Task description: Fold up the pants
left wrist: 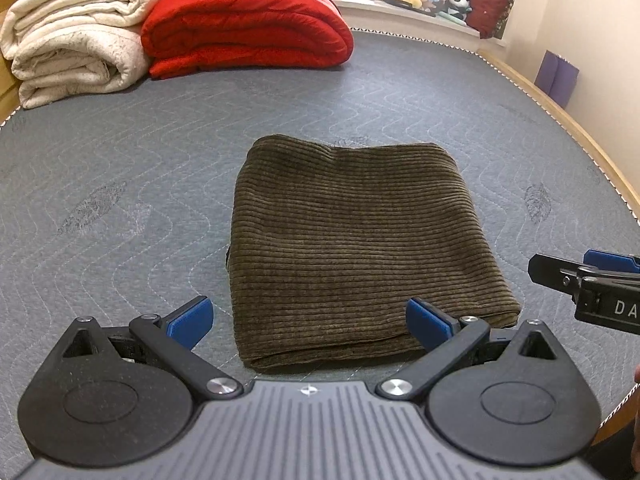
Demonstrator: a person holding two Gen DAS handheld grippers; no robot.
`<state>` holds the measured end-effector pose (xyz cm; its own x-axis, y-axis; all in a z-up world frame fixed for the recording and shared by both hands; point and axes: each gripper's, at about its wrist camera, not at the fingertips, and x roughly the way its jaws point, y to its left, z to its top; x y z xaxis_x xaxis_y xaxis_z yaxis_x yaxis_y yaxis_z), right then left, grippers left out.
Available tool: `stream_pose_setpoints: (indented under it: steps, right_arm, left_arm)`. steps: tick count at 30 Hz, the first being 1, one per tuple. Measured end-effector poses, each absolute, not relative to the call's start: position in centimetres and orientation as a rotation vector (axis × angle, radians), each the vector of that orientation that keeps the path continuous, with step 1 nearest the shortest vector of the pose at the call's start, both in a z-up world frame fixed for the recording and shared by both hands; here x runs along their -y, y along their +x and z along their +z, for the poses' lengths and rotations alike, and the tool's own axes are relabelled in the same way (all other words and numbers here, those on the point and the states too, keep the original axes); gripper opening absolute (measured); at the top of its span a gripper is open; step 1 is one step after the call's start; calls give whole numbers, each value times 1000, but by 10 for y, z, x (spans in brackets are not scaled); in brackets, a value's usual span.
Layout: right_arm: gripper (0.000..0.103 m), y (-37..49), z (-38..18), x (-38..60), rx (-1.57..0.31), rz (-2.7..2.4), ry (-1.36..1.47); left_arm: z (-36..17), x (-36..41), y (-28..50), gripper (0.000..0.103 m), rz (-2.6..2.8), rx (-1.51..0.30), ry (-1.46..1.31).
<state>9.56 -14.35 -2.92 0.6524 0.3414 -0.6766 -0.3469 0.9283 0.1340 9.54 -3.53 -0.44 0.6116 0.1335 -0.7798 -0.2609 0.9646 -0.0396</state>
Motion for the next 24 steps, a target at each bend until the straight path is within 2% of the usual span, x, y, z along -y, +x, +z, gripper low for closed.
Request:
stream_pose_setpoints:
  steps: [24]
  right_arm:
    - [86, 94, -28, 146, -758, 411, -18]
  left_arm:
    - [-5, 36, 97, 103, 205, -885, -146]
